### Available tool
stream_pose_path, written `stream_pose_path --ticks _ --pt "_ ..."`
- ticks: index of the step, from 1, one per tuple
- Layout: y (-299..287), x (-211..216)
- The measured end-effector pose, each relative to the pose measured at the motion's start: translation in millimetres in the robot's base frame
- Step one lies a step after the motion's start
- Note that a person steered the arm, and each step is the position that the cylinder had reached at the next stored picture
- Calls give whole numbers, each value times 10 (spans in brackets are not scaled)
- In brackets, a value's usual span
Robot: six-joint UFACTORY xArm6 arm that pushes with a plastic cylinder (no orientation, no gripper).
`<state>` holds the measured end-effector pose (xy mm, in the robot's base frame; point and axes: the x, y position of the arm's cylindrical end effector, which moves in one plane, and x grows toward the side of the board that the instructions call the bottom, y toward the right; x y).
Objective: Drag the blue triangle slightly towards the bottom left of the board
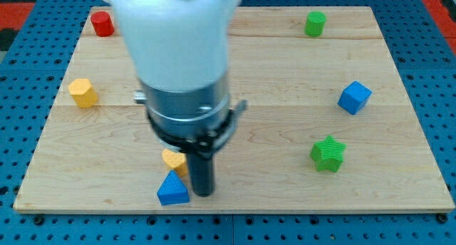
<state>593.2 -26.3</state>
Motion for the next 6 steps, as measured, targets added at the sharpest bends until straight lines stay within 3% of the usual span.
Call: stream_pose_path --ticks 1,3,4,5,6 --pt "207 35" --pt "-1018 157" --pt "-1571 14" --pt "-1861 -398" --pt "-1702 -469"
